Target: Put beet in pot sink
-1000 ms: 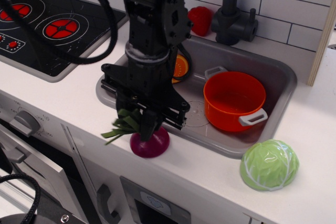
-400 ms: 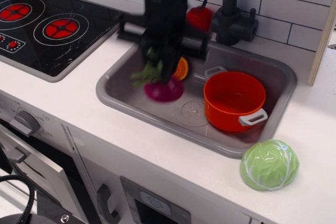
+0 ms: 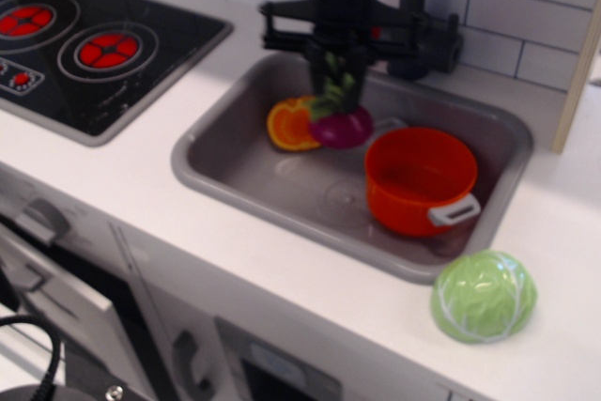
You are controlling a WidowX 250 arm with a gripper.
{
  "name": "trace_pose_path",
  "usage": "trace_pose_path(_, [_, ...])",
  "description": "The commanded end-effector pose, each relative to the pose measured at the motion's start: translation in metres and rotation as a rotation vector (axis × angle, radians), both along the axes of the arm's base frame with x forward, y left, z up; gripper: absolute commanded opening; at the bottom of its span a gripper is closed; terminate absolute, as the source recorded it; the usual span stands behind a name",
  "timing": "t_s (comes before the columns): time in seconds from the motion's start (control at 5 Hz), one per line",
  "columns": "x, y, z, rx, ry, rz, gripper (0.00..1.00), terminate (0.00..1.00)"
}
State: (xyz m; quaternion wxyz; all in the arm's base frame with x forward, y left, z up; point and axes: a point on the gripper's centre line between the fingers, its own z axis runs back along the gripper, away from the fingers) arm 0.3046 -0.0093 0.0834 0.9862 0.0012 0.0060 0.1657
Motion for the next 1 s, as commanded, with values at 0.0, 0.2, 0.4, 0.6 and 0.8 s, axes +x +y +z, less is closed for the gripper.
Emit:
trace_pose_path(0.0, [0.026,-0.012,-0.015,-0.028,-0.179,-0.021,0.00,0.00])
trace_pose_path(0.2, [0.034,-0.019,-0.024,-0.037,-0.201,-0.021,0.00,0.00])
trace_pose_path(0.4, [0.040,-0.019,-0.028,-0.039,-0.219,0.014,1.00,0.00])
trace_pose_path(0.6, [0.037,-0.017,-0.014,-0.073,-0.227,0.068,1.00,0.00])
trace_pose_path(0.8, [0.044,-0.016,-0.001,-0.057,-0.231,0.089,1.00,0.00])
